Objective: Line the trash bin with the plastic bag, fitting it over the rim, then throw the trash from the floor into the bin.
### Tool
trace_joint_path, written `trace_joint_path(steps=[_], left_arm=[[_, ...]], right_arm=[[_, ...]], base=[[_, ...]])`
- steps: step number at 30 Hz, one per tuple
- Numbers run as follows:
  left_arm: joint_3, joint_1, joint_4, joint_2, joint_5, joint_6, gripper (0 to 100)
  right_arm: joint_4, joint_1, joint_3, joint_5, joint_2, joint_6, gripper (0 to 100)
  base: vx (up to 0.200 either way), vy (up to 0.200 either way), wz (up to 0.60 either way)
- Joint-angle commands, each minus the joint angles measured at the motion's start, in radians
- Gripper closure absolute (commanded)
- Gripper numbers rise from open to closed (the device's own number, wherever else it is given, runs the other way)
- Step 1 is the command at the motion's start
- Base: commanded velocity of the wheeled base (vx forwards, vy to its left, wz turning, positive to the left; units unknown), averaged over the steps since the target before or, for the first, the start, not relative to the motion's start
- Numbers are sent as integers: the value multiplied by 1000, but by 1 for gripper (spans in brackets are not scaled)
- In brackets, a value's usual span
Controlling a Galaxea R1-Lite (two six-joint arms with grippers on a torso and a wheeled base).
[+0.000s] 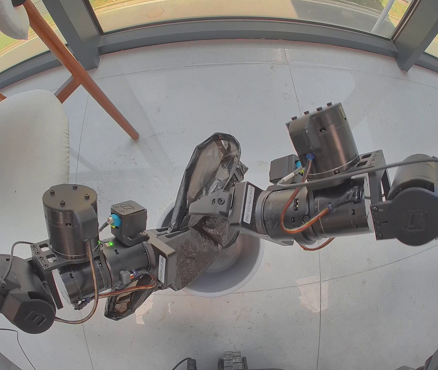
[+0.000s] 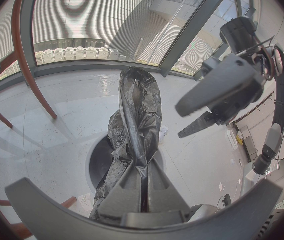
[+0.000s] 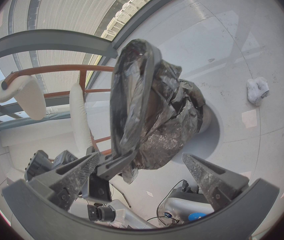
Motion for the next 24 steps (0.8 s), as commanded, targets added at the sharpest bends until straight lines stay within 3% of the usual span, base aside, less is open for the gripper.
trace_joint_path(steps=[1, 18, 19, 24], left_arm=[[-2, -1, -1, 4, 7, 0, 100], [-17, -2, -2, -1, 15, 4, 100], [-19, -2, -2, -1, 15, 4, 100], [-20, -2, -2, -4, 15, 4, 100]], right_arm=[[20, -49, -48, 0, 35, 0, 0], [108, -65, -287, -4, 191, -5, 0], [109, -67, -296, -15, 203, -3, 100], [97, -76, -324, -69, 239, -6, 100]], base=[[0, 0, 0], [0, 0, 0], [0, 0, 0], [0, 0, 0]])
